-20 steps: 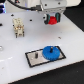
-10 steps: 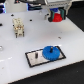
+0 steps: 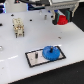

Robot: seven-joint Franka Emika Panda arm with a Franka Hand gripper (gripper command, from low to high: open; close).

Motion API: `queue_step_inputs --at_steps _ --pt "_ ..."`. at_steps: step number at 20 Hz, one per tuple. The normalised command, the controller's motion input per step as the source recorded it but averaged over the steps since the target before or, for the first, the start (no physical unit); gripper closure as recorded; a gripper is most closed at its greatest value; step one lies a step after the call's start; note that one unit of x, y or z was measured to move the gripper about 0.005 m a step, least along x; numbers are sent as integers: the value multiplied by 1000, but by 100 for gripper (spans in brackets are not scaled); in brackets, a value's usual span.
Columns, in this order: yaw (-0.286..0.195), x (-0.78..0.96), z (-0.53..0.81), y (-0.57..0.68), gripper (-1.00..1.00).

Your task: Insert the blue gear onto the right peg, followed by the red gear

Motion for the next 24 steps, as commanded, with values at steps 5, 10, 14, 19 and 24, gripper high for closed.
queue_step_inputs --at_steps 5,10,14,19,24 --pt "0 777 214 -184 100" --pt "0 750 134 -210 100" --pt "0 725 94 -232 100" --pt "0 636 14 -213 100" --pt "0 419 -14 -148 100"
